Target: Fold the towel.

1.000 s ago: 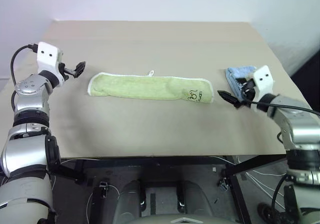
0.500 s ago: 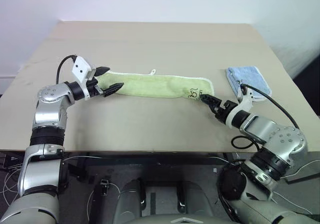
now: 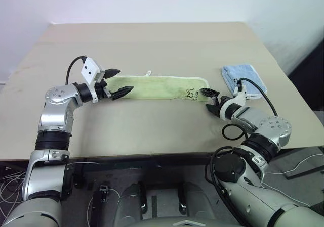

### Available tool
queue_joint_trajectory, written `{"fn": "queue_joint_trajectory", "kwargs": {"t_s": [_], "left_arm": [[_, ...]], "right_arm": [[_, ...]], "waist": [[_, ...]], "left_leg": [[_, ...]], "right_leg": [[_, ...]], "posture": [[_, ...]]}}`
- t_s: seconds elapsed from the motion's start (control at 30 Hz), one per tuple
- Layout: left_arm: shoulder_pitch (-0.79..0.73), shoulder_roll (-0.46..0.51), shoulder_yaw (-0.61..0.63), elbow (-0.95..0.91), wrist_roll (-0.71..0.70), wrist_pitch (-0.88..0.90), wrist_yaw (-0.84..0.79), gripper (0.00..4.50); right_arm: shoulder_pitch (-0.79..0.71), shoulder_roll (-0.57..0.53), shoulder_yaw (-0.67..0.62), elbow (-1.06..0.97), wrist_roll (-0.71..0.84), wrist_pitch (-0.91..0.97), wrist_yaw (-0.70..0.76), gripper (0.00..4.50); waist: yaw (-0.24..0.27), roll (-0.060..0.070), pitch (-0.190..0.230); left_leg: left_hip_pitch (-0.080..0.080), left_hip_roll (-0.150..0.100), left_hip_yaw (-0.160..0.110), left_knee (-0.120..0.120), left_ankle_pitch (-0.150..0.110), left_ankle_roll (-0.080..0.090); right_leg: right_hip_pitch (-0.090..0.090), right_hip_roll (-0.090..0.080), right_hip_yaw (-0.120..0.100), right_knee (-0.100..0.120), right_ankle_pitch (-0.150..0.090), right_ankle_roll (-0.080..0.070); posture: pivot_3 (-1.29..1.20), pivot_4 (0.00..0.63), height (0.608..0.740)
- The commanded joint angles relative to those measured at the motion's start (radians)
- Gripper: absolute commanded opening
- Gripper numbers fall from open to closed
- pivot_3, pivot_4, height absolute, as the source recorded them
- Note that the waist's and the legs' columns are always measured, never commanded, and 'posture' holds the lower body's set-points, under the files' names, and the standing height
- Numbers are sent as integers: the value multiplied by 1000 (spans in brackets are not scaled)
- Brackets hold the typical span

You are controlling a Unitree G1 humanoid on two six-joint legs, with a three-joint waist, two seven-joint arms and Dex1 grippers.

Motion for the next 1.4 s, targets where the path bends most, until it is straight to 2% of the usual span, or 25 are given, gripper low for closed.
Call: {"fn": "queue_joint_trajectory", "kwargs": {"t_s": [0.03, 0.07, 0.13, 0.3, 0.37, 0.4, 0.43, 0.47, 0.5, 0.53, 0.57, 0.6, 0.7, 0.77, 0.83, 0.97, 1.07, 1.2, 1.4], "left_arm": [[0, -4, 1, -57, -31, 17, -11, 4498], [4, -4, 0, -65, -37, 29, -17, 4498], [16, -2, -5, -85, -50, 56, -35, 4498], [48, 9, -18, -126, -54, 87, -68, 4498], [49, 9, -16, -129, -55, 92, -67, 4498], [50, 9, -16, -130, -55, 94, -67, 4498], [50, 9, -16, -131, -55, 94, -67, 4498], [50, 9, -16, -131, -55, 95, -67, 4498], [50, 9, -17, -131, -56, 95, -66, 4498], [50, 10, -17, -132, -57, 96, -66, 4498], [50, 10, -18, -132, -58, 96, -65, 4498], [50, 11, -18, -133, -58, 97, -65, 4498], [51, 11, -18, -134, -59, 98, -64, 4498], [51, 11, -18, -135, -59, 98, -64, 4498], [52, 11, -18, -135, -59, 98, -64, 4498], [52, 11, -18, -136, -59, 99, -63, 4498], [52, 11, -19, -136, -59, 99, -63, 4498], [74, 0, -22, -122, -56, 80, -65, 4498], [84, 2, -21, -130, -57, 83, -62, 4498]], "right_arm": [[-33, -31, 25, 89, 22, -103, -15, 4467], [-43, -38, 29, 124, 29, -135, -17, 4467], [-61, -49, 36, 181, 45, -191, -23, 4467], [-84, -58, 73, 271, 91, -293, -35, 4467], [-80, -64, 89, 285, 113, -310, -42, 4467], [-77, -68, 97, 291, 123, -317, -45, 4467], [-75, -71, 105, 295, 133, -323, -48, 4467], [-73, -74, 111, 299, 142, -328, -52, 4467], [-70, -76, 118, 302, 150, -333, -55, 4467], [-68, -79, 124, 304, 159, -336, -58, 4467], [-65, -81, 130, 306, 167, -340, -62, 4467], [-63, -83, 137, 308, 177, -344, -66, 4467], [-55, -90, 155, 313, 201, -354, -75, 4467], [-52, -92, 164, 315, 214, -359, -81, 4467], [-48, -95, 171, 316, 225, -364, -86, 4467], [-41, -100, 188, 318, 248, -373, -95, 4467], [-36, -104, 200, 320, 263, -380, -101, 4467], [116, -116, 225, 55, 324, -246, -159, 4467], [176, -112, 224, -49, 413, -214, -231, 4467]], "waist": [[1, 2, 0], [2, 3, 0], [5, 3, 0], [6, 2, 0], [1, 4, 1], [-2, 5, 1], [-8, 14, 1], [-7, 34, 0], [1, 33, -1], [10, 29, -1], [12, 22, 5], [14, 22, 6], [2, 26, 11], [-4, 27, 11], [-6, 27, 11], [-3, 26, 10], [4, 26, 10], [20, 25, 10], [35, 25, 10]], "left_leg": [[0, 5, 2, -6, 0, 0], [-3, 9, 5, -10, 0, 0], [-8, 16, 11, -13, 0, 0], [1, 36, 47, -41, 4, -7], [4, 36, 44, -43, 4, -7], [4, 34, 34, -41, 4, -7], [4, 31, 23, -39, 4, -7], [-2, 35, 9, -37, 4, -7], [-20, 55, 5, -46, 5, -8], [-24, 68, 24, -47, 6, -10], [-7, 64, 37, -50, 23, -16], [3, 45, 35, -44, 36, -23], [20, -1, -37, -43, 37, -25], [22, -8, -54, -43, 37, -25], [20, -7, -54, -40, 38, -24], [7, -7, -51, -27, 43, -14], [4, -8, -47, -27, 41, -10], [4, -7, -48, -29, 41, -10], [0, -6, -48, -29, 40, -12]], "right_leg": [[0, 1, -2, -8, 6, -3], [0, 3, -5, -18, 16, -4], [-6, 8, -6, -19, 21, -9], [-19, 13, -6, -19, 24, -18], [-21, 14, -6, -20, 24, -19], [-20, 17, -7, -21, 24, -20], [-17, 20, -8, -23, 26, -22], [-9, 31, -13, -40, 37, -23], [-1, 46, -24, -53, 54, -33], [-1, 44, -39, 17, 0, -63], [10, 44, -38, 61, -74, -56], [7, 41, -26, 75, -94, -48], [26, 34, -27, 72, -97, -49], [36, 38, -29, 68, -95, -45], [41, 40, -29, 58, -90, -39], [36, 43, -25, 54, -85, -37], [35, 43, -21, 49, -83, -32], [34, 43, -21, 49, -83, -31], [29, 42, -21, 49, -85, -35]], "posture": [[0, 150, 740], [0, 150, 740], [0, 150, 740], [0, 150, 740], [0, 150, 740], [0, 150, 740], [0, 150, 740], [0, 150, 740], [0, 150, 740], [0, 150, 740], [0, 150, 740], [0, 150, 740], [0, 150, 740], [0, 150, 740], [0, 150, 740], [0, 150, 740], [0, 150, 740], [0, 150, 740], [0, 150, 740]]}}
